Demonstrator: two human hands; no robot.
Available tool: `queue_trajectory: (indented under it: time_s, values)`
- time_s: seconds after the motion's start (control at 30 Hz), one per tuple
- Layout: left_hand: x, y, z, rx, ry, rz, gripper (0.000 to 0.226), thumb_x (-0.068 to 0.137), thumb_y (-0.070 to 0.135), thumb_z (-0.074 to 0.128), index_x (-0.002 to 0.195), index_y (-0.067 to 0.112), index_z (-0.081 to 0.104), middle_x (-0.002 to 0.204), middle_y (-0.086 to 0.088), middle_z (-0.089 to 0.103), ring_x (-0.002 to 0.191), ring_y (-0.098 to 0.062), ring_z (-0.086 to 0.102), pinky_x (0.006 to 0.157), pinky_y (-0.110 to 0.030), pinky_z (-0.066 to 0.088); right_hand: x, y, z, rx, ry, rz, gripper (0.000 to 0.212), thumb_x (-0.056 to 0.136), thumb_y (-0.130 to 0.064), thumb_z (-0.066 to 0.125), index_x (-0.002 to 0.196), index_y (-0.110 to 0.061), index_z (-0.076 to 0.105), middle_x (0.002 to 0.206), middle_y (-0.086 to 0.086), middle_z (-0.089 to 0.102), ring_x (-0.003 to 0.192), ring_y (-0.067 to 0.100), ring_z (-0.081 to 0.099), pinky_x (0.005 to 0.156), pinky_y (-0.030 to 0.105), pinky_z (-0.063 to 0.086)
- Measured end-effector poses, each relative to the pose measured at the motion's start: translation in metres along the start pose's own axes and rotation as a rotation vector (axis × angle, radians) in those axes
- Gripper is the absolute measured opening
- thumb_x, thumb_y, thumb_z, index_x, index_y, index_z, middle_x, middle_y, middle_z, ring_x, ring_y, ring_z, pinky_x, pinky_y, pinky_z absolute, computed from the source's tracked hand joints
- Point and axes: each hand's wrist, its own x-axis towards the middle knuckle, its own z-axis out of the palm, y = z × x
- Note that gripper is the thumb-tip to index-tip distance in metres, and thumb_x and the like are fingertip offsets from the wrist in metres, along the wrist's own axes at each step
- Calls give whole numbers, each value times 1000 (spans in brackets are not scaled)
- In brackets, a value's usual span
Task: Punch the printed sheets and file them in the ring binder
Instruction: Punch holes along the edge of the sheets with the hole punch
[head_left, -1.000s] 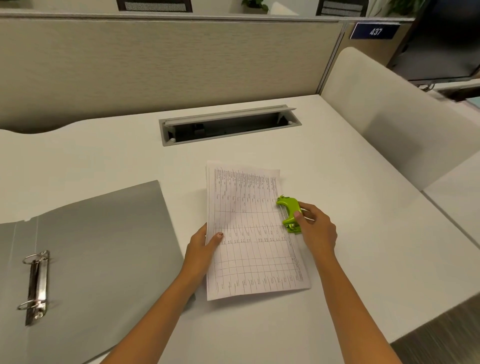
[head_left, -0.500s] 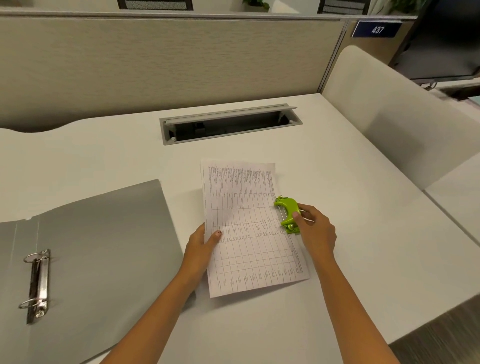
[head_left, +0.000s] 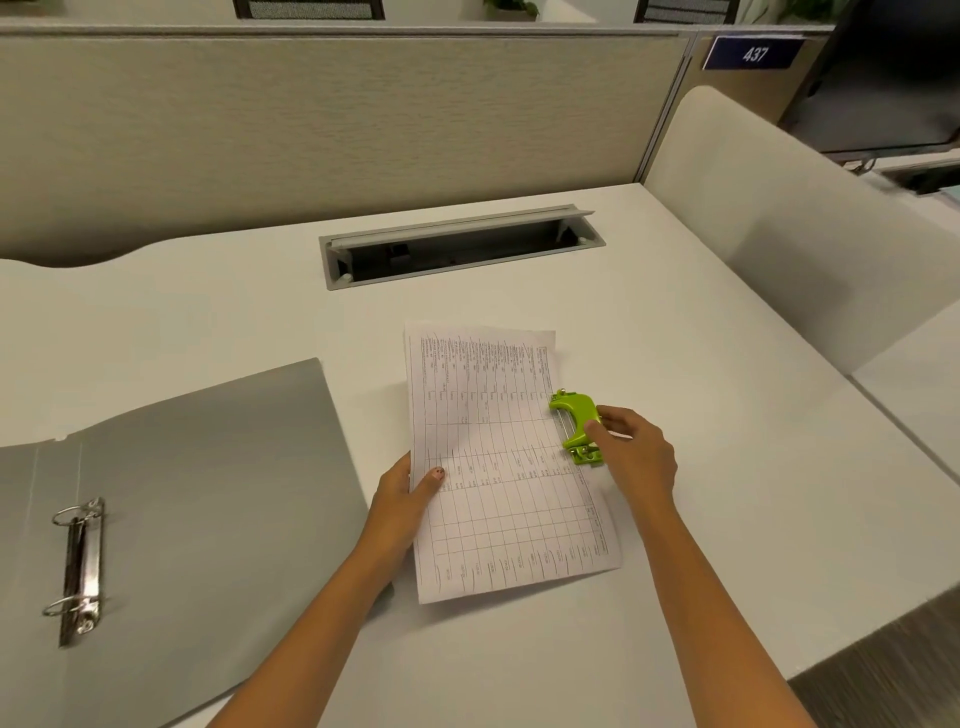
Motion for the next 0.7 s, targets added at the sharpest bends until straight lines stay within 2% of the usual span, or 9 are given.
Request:
queue_trajectory:
  time_s: [0.1, 0.27, 0.33, 0.47, 0.57, 0.7]
  values:
    - [-1, 1, 0, 5, -5, -2, 34, 96, 24, 53, 130, 21, 54, 119, 1, 67, 106, -20, 66, 92, -49, 52, 8, -4, -3, 2, -55, 43, 32, 77, -38, 67, 108, -28, 68, 101, -8, 71, 88, 12, 61, 67, 25, 42]
    - [-1, 1, 0, 16, -4, -12, 34, 96, 25, 53, 130, 21, 53, 120, 1, 67, 106, -21, 66, 92, -50, 53, 30, -9, -7, 11, -187, 140, 36, 66, -48, 77, 93, -24, 71, 87, -3, 73, 81, 19, 70, 82, 37, 56]
    - [-1, 1, 0, 19, -1, -15, 34, 96, 25, 53, 130, 22, 53, 120, 2, 67, 106, -21, 66, 93, -50, 52, 38, -13, -11, 81, -263, 198, 40, 62, -40, 84, 91, -14, 71, 83, 5, 74, 77, 21, 72, 82, 40, 58]
    - [0, 2, 1, 22, 16, -28, 34, 96, 24, 54, 130, 21, 54, 120, 2, 67, 106, -20, 65, 93, -48, 52, 53, -26, -20, 115, -392, 351, 51, 59, -19, 89, 97, 5, 67, 86, 18, 73, 80, 25, 72, 79, 39, 59]
    - [1, 3, 1, 20, 22, -45, 35, 95, 23, 54, 130, 19, 54, 120, 1, 67, 106, -21, 65, 94, -48, 52, 61, -38, -27, 85, -496, 377, 48, 62, -12, 87, 99, 9, 65, 88, 20, 71, 75, 25, 70, 69, 32, 60]
    - [3, 6, 0, 10, 11, -70, 33, 95, 19, 54, 129, 15, 55, 120, -1, 66, 106, -21, 65, 94, -44, 52, 71, -50, -31, -39, -616, 409, 38, 66, -10, 83, 93, 8, 65, 84, 18, 69, 80, 26, 68, 78, 31, 57]
